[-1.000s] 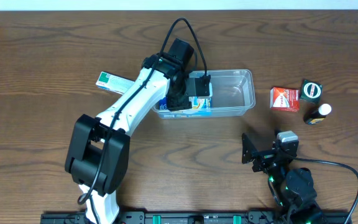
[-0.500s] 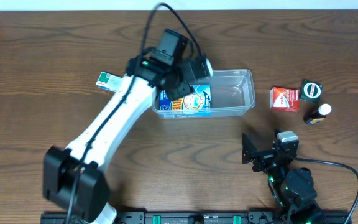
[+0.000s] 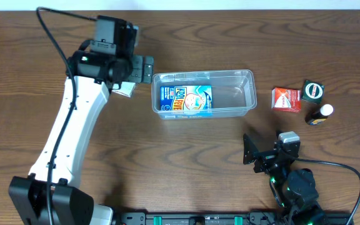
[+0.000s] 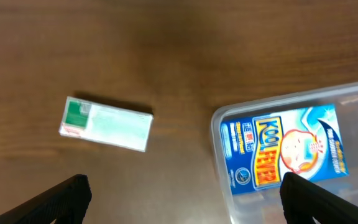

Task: Pack container
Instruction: 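Move the left gripper to the white-green Panadol packet and grasp it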

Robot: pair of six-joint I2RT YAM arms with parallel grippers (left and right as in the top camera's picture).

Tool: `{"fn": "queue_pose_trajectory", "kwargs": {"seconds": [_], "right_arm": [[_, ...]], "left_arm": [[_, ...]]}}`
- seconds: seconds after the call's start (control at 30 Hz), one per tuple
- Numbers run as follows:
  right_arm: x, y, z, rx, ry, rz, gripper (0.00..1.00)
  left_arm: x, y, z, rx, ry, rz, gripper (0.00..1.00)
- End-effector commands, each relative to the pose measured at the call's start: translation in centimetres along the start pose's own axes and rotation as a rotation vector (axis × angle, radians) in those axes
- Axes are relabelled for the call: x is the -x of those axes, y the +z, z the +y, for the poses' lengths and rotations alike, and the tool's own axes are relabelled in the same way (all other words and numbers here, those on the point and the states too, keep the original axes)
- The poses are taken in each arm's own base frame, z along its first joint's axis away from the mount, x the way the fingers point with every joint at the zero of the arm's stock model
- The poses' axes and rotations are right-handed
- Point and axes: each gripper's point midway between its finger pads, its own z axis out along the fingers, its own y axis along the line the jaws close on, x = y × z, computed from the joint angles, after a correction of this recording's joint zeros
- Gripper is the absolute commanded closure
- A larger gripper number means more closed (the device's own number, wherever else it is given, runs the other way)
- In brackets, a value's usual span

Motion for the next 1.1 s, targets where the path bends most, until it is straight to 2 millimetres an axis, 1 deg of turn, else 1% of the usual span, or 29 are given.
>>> {"fn": "queue_pose_trajectory", "kwargs": {"seconds": [0.0,0.07,0.13,0.37,0.47,0.6,0.73,0.83,0.97,1.07], "right_arm": [[-0.1,0.0,0.0,0.001,-0.014,0.002,0.01],[-0.1,0.0,0.0,0.001,-0.014,0.002,0.01],[-0.1,0.0,0.0,0.001,-0.014,0.002,0.01],[-0.2,0.0,0.0,0.001,-0.014,0.002,0.01],[-0.2,0.0,0.0,0.001,-0.014,0.002,0.01],[-0.1,0.0,0.0,0.001,-0.014,0.002,0.01],[-0.1,0.0,0.0,0.001,-0.014,0.002,0.01],[-0.1,0.0,0.0,0.001,-0.014,0.002,0.01],[-0.2,0.0,0.0,0.001,-0.014,0.002,0.01],[-0.2,0.0,0.0,0.001,-0.014,0.002,0.01]], "left_arm": [[-0.3,-0.3,0.0,-0.04,-0.078,0.011,0.02],[-0.3,-0.3,0.6,-0.032,-0.126,0.012,0.02],[-0.4,-0.2,1.4,-0.008,-0.229,0.014,0.02],[-1.8,0.7,5.8,0.211,-0.637,-0.003,0.02],[-2.2,1.3,6.6,0.26,-0.726,-0.009,0.02],[-2.1,2.4,7.6,0.316,-0.831,-0.036,0.02],[-1.9,4.6,7.9,0.331,-0.961,-0.051,0.02],[-1.7,7.1,8.1,0.335,-1.038,-0.058,0.02],[-1.3,10.6,8.4,0.332,-1.062,-0.066,0.02],[-1.7,12.6,8.7,0.341,-1.068,-0.057,0.02]]}}
